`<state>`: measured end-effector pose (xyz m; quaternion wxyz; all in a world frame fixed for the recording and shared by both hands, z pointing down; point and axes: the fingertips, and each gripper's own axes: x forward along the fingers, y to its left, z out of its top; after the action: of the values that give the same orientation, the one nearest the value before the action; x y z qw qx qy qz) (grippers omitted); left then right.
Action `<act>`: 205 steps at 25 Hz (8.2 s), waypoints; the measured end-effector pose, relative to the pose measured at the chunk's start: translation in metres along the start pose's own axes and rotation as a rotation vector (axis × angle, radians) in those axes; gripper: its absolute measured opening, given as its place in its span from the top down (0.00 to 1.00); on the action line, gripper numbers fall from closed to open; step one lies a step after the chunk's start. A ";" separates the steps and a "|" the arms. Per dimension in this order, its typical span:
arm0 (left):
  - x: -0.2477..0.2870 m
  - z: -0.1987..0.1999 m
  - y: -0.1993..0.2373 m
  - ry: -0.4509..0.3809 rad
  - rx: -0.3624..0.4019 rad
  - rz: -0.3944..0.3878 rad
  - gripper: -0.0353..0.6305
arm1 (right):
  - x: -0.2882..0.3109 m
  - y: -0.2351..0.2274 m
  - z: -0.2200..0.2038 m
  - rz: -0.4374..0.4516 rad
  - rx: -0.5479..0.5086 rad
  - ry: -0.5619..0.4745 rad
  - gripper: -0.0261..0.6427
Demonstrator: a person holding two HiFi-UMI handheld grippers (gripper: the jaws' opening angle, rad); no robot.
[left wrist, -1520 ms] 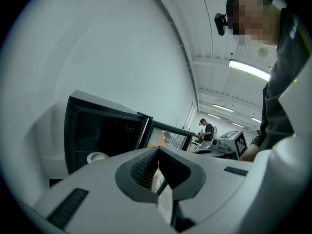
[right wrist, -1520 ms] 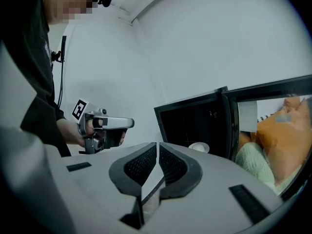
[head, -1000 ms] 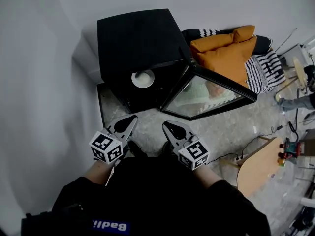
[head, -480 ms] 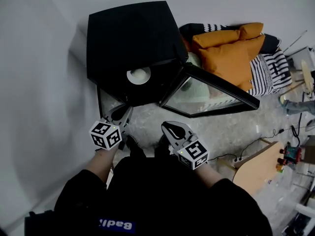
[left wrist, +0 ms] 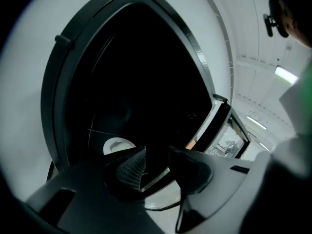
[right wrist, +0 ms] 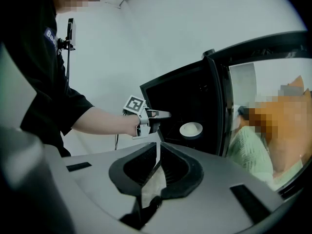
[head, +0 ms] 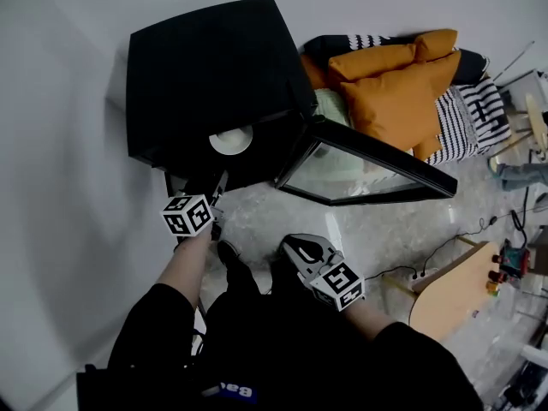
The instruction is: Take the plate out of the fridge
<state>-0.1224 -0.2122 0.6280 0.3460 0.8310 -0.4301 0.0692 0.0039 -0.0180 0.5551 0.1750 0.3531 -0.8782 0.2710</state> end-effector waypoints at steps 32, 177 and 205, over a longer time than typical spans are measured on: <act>0.100 -0.051 0.143 -0.090 -0.371 0.314 0.74 | 0.036 -0.001 -0.031 0.192 0.010 0.064 0.94; -0.088 -0.024 -0.104 -0.211 -0.928 -0.320 0.93 | -0.016 -0.023 -0.059 0.048 -0.018 0.169 0.94; -0.131 0.161 -0.095 -0.476 -0.930 -0.327 0.92 | -0.008 -0.018 0.006 -0.041 -0.084 0.048 0.94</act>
<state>-0.1608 -0.1894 0.4040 0.5764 0.6389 -0.3469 -0.3731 0.0217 -0.0284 0.5522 0.2161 0.3569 -0.8770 0.2384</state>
